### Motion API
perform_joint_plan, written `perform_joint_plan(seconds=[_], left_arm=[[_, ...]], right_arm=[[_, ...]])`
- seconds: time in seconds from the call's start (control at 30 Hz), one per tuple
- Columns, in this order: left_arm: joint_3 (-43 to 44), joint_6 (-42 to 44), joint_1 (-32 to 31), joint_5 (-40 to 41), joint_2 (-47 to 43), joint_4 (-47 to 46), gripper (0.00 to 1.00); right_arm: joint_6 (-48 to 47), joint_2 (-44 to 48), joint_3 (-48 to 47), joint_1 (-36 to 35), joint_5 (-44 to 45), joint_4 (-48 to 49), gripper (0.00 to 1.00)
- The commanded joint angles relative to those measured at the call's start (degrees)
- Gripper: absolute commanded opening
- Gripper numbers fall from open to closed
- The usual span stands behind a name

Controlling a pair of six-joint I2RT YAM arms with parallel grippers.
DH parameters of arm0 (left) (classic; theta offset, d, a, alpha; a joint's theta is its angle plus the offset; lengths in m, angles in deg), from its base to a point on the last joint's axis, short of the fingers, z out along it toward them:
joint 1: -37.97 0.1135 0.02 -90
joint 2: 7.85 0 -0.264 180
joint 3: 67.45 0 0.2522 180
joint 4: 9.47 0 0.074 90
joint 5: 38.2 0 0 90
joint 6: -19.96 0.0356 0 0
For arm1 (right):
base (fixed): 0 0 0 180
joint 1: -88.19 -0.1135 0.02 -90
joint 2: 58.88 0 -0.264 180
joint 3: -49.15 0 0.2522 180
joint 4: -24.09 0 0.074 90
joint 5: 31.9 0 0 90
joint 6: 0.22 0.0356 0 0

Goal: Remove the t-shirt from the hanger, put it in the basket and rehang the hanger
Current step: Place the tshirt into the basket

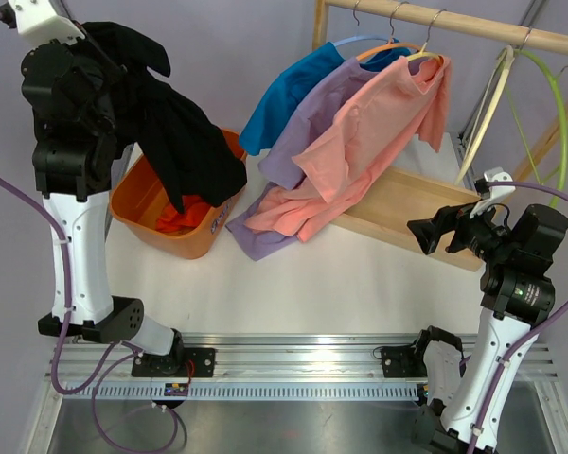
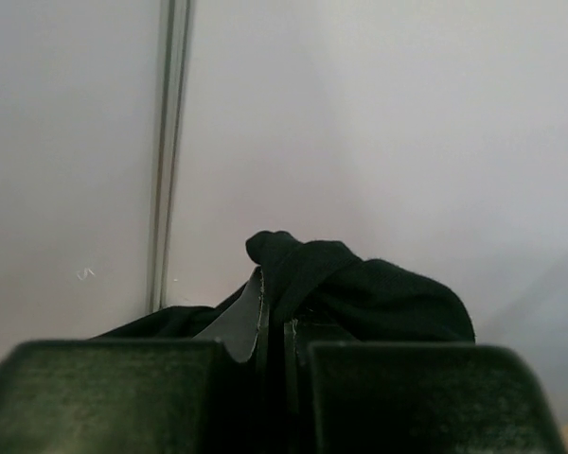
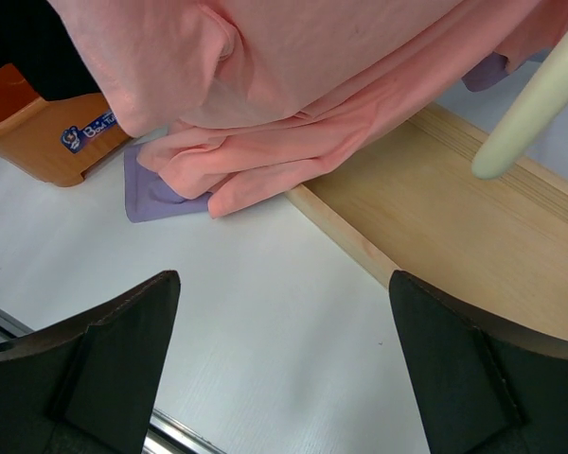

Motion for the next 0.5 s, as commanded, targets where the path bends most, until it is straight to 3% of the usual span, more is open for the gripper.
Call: perform_joint_plan(seconds=[0.0,0.13,0.2,0.37,0.47], left_arm=[[-1.1,-3.2,1.0,-6.8,-1.3,-2.9,0.0],[-10.4,-6.4,1.4,-12.2,-2.5,-1.0,0.0],[-21.1,-7.8,1.4,-16.2,-4.9,-1.9,0.0],[-47.0,-11.6,2.4,-15.8,-8.7,-7.8,0.0],[-52.4,-12.9,4.4,-16.3,-6.1,-8.2,0.0]], right_arm=[[0.4,-0.5,-1.0,0.2,-1.9,2.0,0.99],[0.0,-0.2,-1.0,0.2,-2.3,1.4,1.0],[-0.6,-0.1,-1.0,0.2,-2.4,0.7,0.99],[-1.6,-0.5,-2.1,0.2,-3.5,-1.1,0.99],[-1.9,-0.7,-2.3,0.2,-4.2,-1.2,0.99]])
